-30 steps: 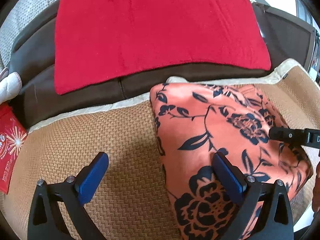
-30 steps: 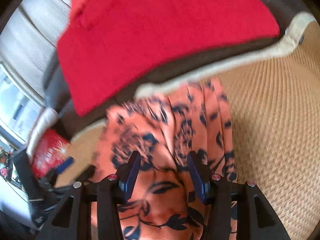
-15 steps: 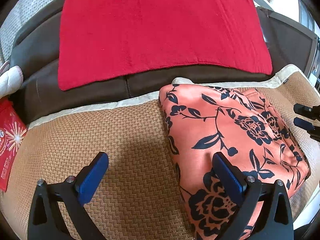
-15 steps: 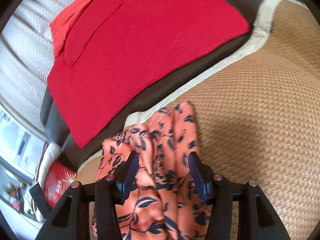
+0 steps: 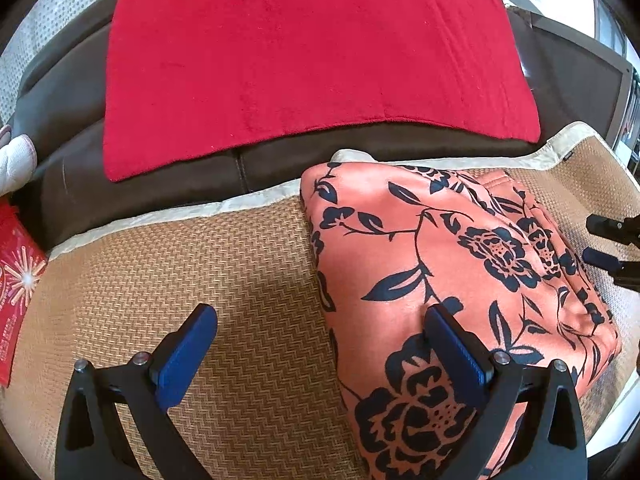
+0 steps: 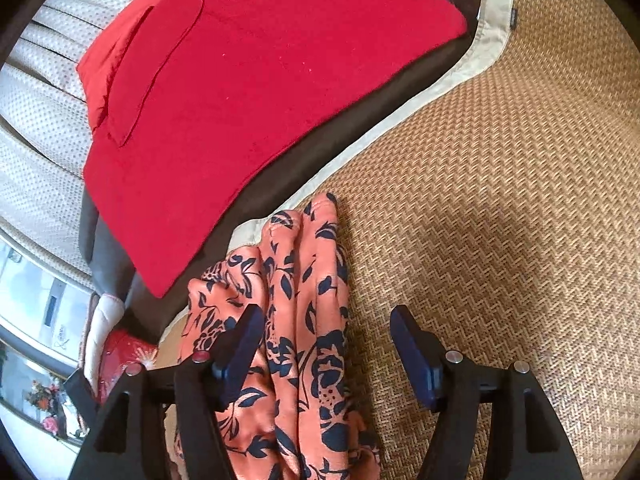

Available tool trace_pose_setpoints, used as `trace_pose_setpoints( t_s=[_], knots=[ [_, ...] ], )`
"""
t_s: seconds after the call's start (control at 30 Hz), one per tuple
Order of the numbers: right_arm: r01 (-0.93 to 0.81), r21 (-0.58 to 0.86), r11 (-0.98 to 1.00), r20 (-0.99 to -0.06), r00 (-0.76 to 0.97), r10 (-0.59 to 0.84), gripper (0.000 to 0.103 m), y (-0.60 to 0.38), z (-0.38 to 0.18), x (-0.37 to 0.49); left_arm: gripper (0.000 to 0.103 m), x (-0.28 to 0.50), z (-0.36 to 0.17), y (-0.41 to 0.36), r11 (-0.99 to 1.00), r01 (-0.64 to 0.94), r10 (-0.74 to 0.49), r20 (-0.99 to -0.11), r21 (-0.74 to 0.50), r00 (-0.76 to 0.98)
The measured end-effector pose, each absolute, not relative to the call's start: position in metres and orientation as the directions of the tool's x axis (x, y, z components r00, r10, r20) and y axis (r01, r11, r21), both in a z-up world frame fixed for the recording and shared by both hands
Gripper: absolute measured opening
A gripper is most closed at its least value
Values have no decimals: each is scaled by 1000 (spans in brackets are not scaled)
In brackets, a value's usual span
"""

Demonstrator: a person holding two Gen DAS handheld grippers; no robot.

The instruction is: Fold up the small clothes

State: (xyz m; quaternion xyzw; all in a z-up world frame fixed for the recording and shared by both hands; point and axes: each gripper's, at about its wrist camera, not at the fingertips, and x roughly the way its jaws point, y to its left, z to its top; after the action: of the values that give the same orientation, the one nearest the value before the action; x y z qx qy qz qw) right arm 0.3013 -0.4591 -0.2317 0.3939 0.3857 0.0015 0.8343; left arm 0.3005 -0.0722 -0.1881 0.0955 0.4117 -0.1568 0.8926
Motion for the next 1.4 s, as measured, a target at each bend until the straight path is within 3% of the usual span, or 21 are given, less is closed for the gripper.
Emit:
trace_pose_setpoints(
  t_s=[0.17,0.47,0.73,0.93,1.13,1.33,1.4],
  knots=[
    [297,675,675,-649,674,353,70,-459,-240,308,103,304,-189,-74,931,366,-229,-774,4,591],
    [281,720,635,-639,627,446,70,-453,-260,320,103,320,-200,-62,862,437,-445,-796,-258,410],
    [252,792,556,-571,628,528,70,-462,-269,315,103,326,-216,-65,781,451,-574,-779,-431,250],
    [179,830,529,-519,594,614,71,-445,-271,318,103,323,-218,-79,766,468,-587,-776,-440,231],
    [170,789,590,-560,593,579,73,-424,-265,324,102,323,-218,-88,780,453,-579,-773,-432,260],
    [131,678,723,-644,580,499,72,-387,-258,330,88,314,-209,-103,816,470,-520,-784,-337,339],
    [114,645,756,-664,572,481,62,-374,-256,332,83,314,-208,-105,823,471,-507,-785,-318,356]
  ],
)
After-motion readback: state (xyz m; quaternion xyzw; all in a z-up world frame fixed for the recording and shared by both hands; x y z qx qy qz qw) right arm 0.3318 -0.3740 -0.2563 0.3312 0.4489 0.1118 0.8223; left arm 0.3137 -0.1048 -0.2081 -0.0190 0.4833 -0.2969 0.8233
